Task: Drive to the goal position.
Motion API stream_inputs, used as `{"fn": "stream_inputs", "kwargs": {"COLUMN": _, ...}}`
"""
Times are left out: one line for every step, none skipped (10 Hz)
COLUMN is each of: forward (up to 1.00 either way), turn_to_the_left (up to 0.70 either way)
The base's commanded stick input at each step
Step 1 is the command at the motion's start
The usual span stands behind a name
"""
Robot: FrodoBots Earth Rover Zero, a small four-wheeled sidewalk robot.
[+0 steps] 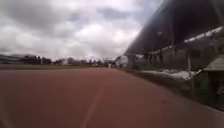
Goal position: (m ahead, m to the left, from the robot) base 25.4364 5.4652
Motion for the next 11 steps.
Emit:
{"fn": "stream_inputs", "kwargs": {"forward": 0.70, "turn_to_the_left": 0.01}}
{"fn": "stream_inputs", "kwargs": {"forward": 0.70, "turn_to_the_left": 0.01}}
{"fn": "stream_inputs", "kwargs": {"forward": 0.70, "turn_to_the_left": 0.01}}
{"fn": "stream_inputs", "kwargs": {"forward": 0.70, "turn_to_the_left": 0.01}}
{"fn": "stream_inputs", "kwargs": {"forward": 0.70, "turn_to_the_left": 0.01}}
{"fn": "stream_inputs", "kwargs": {"forward": 0.70, "turn_to_the_left": 0.01}}
{"fn": "stream_inputs", "kwargs": {"forward": 0.70, "turn_to_the_left": 0.01}}
{"fn": "stream_inputs", "kwargs": {"forward": 0.70, "turn_to_the_left": 0.01}}
{"fn": "stream_inputs", "kwargs": {"forward": 0.70, "turn_to_the_left": 0.01}}
{"fn": "stream_inputs", "kwargs": {"forward": 0.70, "turn_to_the_left": 0.01}}
{"fn": "stream_inputs", "kwargs": {"forward": 0.70, "turn_to_the_left": 0.01}}
